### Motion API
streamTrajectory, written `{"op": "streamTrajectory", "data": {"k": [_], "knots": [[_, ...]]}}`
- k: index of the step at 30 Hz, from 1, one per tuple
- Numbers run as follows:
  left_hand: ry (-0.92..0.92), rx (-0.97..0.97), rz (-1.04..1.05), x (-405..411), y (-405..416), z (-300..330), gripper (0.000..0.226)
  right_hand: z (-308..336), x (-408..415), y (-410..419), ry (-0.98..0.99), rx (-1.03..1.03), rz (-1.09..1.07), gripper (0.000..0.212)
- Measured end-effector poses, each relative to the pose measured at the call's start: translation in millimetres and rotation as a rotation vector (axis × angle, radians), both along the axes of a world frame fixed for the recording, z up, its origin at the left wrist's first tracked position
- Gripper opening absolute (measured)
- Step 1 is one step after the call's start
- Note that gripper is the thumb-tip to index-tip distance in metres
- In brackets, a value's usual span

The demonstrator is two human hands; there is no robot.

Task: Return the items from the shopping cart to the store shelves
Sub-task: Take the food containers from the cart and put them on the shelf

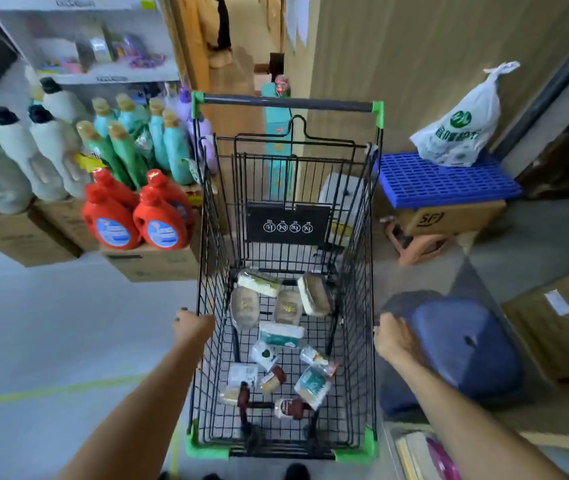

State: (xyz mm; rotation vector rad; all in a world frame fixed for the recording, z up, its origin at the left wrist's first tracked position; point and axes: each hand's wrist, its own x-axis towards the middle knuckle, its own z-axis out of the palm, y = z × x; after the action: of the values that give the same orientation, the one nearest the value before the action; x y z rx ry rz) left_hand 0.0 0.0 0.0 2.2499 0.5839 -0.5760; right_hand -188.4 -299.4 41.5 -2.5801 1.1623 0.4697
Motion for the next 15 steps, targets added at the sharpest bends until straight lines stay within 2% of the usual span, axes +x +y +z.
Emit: {"op": "streamTrajectory", "data": {"k": [3, 6, 9, 15], "knots": [[-0.001, 0.024, -0.106, -15.0, 2.4, -33.3, 0.049, -27.8, -7.1, 4.6, 0.048, 0.050, -0.006, 0.026], [-0.076, 0.139, -0.150, -22.7, 16.1, -47.7, 0.036, -42.1, -14.4, 11.3, -0.026, 0.027, -0.090, 0.020], [-0.116, 0.109, -0.153, -23.0, 34.5, -63.4, 0.026, -50.0, -14.4, 9.0, -0.089, 0.017, -0.217, 0.021], [-0.123, 0.064, -0.163, -55.9, 54.0, -69.3, 0.013, -57.7, -43.1, 16.1, -0.095, -0.058, -0.195, 0.016]]}}
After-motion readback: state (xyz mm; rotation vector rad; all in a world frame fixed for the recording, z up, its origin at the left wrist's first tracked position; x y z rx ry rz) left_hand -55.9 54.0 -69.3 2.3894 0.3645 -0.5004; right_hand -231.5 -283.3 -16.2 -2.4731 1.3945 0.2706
